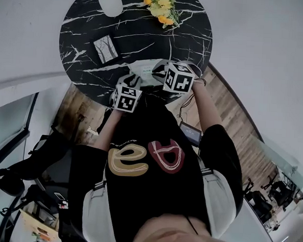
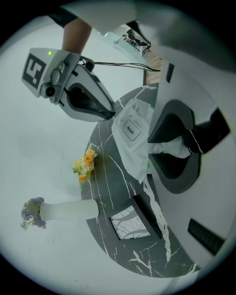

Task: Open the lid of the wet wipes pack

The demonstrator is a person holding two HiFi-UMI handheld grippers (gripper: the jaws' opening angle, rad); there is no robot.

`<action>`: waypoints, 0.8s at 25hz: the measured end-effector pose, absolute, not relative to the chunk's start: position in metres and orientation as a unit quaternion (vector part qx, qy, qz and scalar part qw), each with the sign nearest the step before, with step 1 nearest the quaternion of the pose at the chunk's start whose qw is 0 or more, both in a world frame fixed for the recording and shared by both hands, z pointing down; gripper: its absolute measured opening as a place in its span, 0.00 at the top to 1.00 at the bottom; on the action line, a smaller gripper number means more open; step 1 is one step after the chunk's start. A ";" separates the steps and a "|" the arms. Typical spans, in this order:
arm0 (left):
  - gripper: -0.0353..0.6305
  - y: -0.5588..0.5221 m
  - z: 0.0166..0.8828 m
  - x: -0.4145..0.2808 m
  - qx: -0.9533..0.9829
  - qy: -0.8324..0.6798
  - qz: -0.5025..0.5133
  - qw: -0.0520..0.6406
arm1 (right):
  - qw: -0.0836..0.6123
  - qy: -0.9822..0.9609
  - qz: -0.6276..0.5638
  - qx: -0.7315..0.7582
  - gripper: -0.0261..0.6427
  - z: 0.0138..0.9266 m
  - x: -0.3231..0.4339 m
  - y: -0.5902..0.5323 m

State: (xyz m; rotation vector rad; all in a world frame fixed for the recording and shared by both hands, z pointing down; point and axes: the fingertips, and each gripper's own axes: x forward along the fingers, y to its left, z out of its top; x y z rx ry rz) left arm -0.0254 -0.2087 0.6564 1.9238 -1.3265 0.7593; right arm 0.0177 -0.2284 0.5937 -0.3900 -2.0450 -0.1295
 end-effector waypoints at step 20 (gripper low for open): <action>0.82 -0.207 0.657 -0.025 0.732 -0.517 0.286 0.340 | 0.477 -0.872 -0.018 -0.106 0.93 0.590 -0.004 -0.282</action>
